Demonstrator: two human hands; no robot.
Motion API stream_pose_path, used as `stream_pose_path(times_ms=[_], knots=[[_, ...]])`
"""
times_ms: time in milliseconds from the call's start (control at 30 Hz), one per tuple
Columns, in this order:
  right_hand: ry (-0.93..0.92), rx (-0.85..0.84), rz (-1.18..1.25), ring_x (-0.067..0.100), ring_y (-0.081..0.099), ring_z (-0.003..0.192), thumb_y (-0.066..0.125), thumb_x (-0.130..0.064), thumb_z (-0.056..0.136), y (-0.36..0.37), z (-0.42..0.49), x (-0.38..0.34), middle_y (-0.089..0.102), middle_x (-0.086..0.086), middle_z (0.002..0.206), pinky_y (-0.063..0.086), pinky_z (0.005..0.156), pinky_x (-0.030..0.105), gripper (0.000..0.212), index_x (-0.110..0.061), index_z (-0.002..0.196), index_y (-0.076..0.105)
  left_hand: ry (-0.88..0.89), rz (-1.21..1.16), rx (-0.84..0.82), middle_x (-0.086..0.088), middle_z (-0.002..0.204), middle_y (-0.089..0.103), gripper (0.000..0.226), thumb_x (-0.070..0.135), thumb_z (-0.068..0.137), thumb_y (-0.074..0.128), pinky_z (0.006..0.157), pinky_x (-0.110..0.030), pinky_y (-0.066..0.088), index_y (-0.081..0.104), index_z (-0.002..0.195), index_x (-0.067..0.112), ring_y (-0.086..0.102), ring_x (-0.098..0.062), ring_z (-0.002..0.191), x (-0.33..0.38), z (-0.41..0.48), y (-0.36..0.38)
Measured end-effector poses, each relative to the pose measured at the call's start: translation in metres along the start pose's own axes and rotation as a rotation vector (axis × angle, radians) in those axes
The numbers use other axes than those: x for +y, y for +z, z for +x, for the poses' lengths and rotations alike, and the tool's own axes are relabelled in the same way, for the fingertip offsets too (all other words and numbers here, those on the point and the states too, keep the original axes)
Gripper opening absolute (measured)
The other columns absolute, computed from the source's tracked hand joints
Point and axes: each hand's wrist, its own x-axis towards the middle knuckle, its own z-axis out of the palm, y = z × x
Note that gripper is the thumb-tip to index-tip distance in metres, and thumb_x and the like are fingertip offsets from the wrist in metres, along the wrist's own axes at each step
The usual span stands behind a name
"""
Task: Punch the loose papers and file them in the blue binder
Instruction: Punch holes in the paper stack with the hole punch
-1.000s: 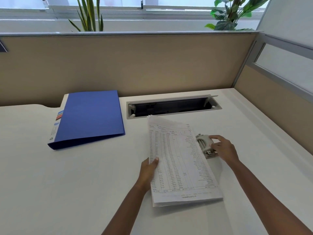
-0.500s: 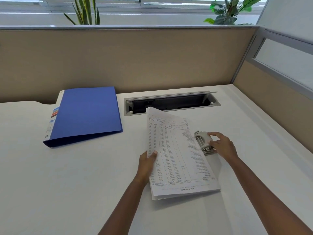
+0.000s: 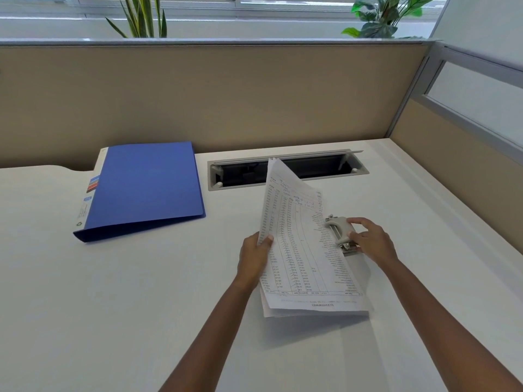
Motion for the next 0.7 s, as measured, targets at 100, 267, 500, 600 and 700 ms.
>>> stream_pose_path(times_ms=[100, 267, 500, 600, 700], knots=[[0.004, -0.057, -0.006, 0.026, 0.063, 0.091, 0.063, -0.018, 0.085, -0.001, 0.001, 0.002, 0.072, 0.013, 0.096, 0.045, 0.078, 0.034, 0.037, -0.024, 0.120, 0.057, 0.013, 0.038, 0.000, -0.016, 0.112, 0.067, 0.026, 0.019, 0.098, 0.043, 0.086, -0.050, 0.055, 0.057, 0.116, 0.005, 0.067, -0.036, 0.095, 0.008, 0.001, 0.002], [-0.009, -0.196, 0.013, 0.023, 0.059, 0.095, 0.077, -0.009, 0.071, -0.003, -0.003, 0.008, 0.067, 0.006, 0.094, 0.040, 0.085, 0.035, 0.073, -0.028, 0.133, 0.043, -0.004, 0.055, 0.002, -0.016, 0.114, 0.066, 0.028, 0.019, 0.098, 0.042, 0.088, -0.051, 0.054, 0.055, 0.118, 0.006, 0.067, -0.037, 0.096, 0.012, -0.001, 0.002], [-0.061, -0.168, -0.133, 0.021, 0.051, 0.093, 0.079, -0.006, 0.066, 0.006, -0.006, 0.007, 0.058, 0.010, 0.117, 0.036, 0.079, 0.028, 0.091, -0.027, 0.141, 0.031, 0.003, 0.072, 0.003, -0.013, 0.114, 0.066, 0.028, 0.020, 0.098, 0.043, 0.087, -0.051, 0.054, 0.055, 0.119, 0.007, 0.067, -0.036, 0.095, 0.015, -0.005, 0.004], [-0.082, -0.148, -0.165, 0.020, 0.049, 0.093, 0.078, -0.006, 0.067, 0.008, -0.006, 0.009, 0.056, 0.013, 0.124, 0.036, 0.079, 0.028, 0.092, -0.026, 0.142, 0.029, 0.031, 0.115, 0.005, -0.012, 0.111, 0.067, 0.024, 0.020, 0.097, 0.043, 0.083, -0.047, 0.054, 0.058, 0.113, 0.009, 0.068, -0.035, 0.091, 0.020, -0.004, 0.007], [-0.089, -0.135, -0.175, 0.021, 0.050, 0.095, 0.077, -0.005, 0.067, 0.010, -0.005, 0.010, 0.055, 0.013, 0.125, 0.037, 0.079, 0.028, 0.093, -0.026, 0.143, 0.028, 0.043, 0.125, 0.012, -0.012, 0.109, 0.068, 0.020, 0.019, 0.097, 0.043, 0.081, -0.046, 0.055, 0.058, 0.107, 0.012, 0.068, -0.034, 0.089, 0.023, -0.003, 0.008]])
